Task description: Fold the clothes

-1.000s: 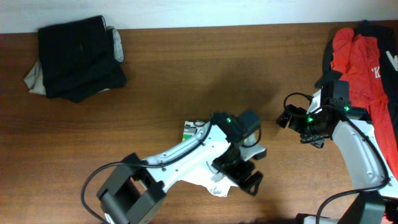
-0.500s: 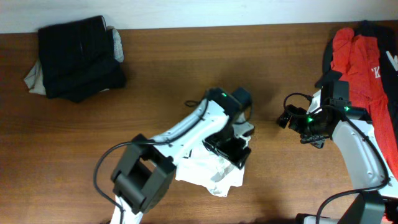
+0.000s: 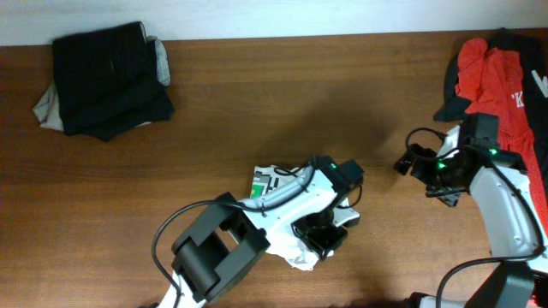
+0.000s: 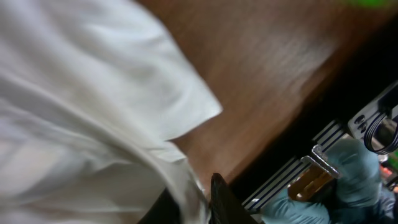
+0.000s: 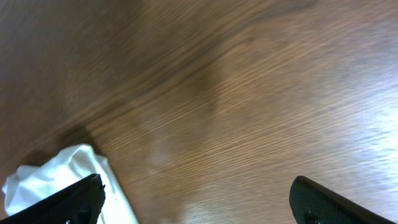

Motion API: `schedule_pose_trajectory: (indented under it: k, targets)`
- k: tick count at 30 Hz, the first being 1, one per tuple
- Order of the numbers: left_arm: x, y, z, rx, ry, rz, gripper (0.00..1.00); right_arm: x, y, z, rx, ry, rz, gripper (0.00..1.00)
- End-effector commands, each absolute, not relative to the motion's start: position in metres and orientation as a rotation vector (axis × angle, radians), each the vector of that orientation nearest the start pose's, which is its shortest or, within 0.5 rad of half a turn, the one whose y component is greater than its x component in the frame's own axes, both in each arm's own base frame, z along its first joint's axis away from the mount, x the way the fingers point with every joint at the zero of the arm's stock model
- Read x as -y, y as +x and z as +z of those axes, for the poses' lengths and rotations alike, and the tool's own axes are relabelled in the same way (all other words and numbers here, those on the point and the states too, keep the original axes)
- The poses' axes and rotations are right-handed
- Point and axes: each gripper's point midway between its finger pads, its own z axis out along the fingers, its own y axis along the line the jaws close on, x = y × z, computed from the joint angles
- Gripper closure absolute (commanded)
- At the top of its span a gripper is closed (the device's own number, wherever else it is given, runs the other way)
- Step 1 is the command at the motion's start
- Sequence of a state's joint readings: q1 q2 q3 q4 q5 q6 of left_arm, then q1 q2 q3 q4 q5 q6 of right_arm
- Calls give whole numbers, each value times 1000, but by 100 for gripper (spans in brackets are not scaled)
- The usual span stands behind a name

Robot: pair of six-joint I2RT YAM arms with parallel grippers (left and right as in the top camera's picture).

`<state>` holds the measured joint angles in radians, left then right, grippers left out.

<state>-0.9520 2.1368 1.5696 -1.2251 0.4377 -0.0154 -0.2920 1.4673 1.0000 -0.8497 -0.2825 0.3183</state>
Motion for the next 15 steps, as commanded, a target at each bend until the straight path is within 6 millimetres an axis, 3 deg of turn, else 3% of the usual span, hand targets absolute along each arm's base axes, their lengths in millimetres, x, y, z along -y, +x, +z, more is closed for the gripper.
schedule_pose_trajectory:
  k: [1, 2, 3, 4, 8, 13, 15]
  targets:
    - [338, 119, 28, -3125, 1622, -513, 82, 53, 294, 88, -2744, 822, 434, 1]
    - [341, 113, 28, -3108, 1650, -510, 79, 54, 292, 87, -2744, 834, 433, 1]
    - [344, 110, 27, -3093, 1668, -511, 63, 54, 292, 87, -2746, 834, 433, 1]
    - [346, 109, 27, -3082, 1675, -515, 1, 54, 291, 87, -2748, 835, 433, 1]
    - [360, 119, 41, -3029, 1665, -555, 1, 53, 289, 87, -2756, 841, 436, 1]
    - [398, 146, 100, -2838, 1658, -624, 1, 52, 287, 86, -2763, 845, 438, 1]
    - [396, 168, 117, -2800, 1610, -533, 1, 52, 286, 86, -2769, 849, 440, 1]
